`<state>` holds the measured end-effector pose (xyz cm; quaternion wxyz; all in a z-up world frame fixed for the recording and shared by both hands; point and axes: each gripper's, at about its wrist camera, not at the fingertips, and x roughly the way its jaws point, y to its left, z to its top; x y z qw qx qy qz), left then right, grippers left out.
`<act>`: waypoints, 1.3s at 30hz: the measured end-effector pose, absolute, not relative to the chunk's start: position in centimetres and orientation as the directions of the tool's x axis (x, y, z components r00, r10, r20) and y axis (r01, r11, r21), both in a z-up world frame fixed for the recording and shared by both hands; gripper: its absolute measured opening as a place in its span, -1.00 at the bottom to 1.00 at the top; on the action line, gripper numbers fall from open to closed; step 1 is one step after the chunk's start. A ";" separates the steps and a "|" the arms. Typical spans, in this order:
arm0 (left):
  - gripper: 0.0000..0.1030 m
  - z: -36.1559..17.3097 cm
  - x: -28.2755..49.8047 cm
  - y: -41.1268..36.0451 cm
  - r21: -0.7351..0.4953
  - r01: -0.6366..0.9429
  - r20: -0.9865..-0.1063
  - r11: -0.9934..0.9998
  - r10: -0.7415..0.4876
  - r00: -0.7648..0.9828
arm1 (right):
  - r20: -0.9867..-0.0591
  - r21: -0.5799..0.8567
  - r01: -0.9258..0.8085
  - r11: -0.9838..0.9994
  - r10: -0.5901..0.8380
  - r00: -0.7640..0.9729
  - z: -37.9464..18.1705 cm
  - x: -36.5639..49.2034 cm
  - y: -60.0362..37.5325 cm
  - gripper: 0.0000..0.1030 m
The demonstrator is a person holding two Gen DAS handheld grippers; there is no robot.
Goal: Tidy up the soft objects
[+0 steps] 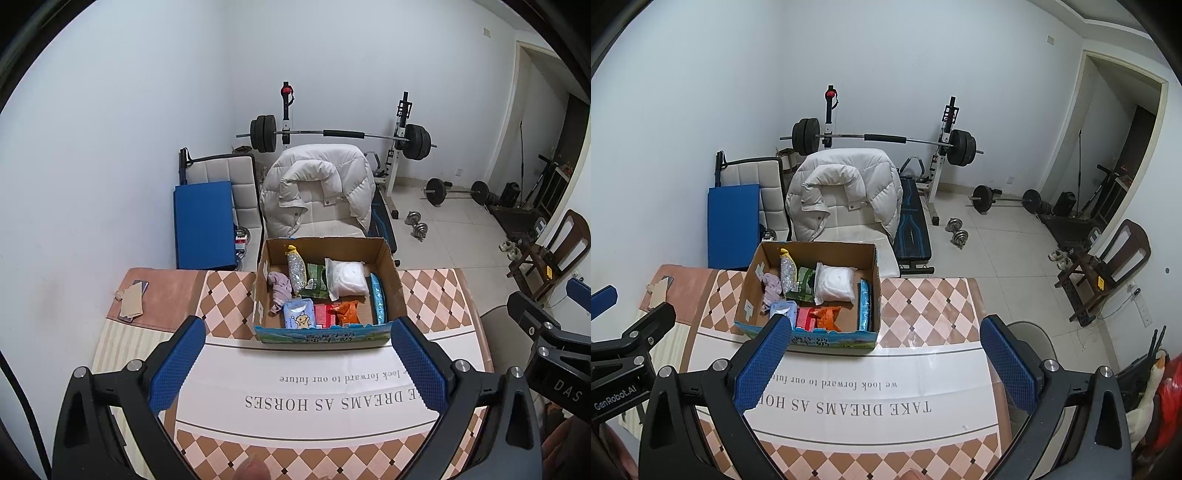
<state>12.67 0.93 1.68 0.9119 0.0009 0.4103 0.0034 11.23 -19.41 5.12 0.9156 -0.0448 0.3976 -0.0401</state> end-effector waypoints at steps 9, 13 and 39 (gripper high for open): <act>0.99 2.0 12.8 1.1 -0.003 -0.002 -0.750 1.000 -0.001 0.661 | -0.723 -0.114 0.037 0.993 -0.108 0.682 5.3 11.1 -19.4 1.00; 0.99 2.0 12.8 1.1 -0.001 -0.001 -0.748 1.000 0.000 0.664 | -0.725 -0.114 0.039 0.993 -0.110 0.680 5.2 11.1 -19.4 1.00; 0.99 2.0 12.8 1.0 0.001 0.003 -0.748 1.000 -0.001 0.663 | -0.717 -0.114 0.040 0.993 -0.110 0.688 5.8 11.2 -19.1 1.00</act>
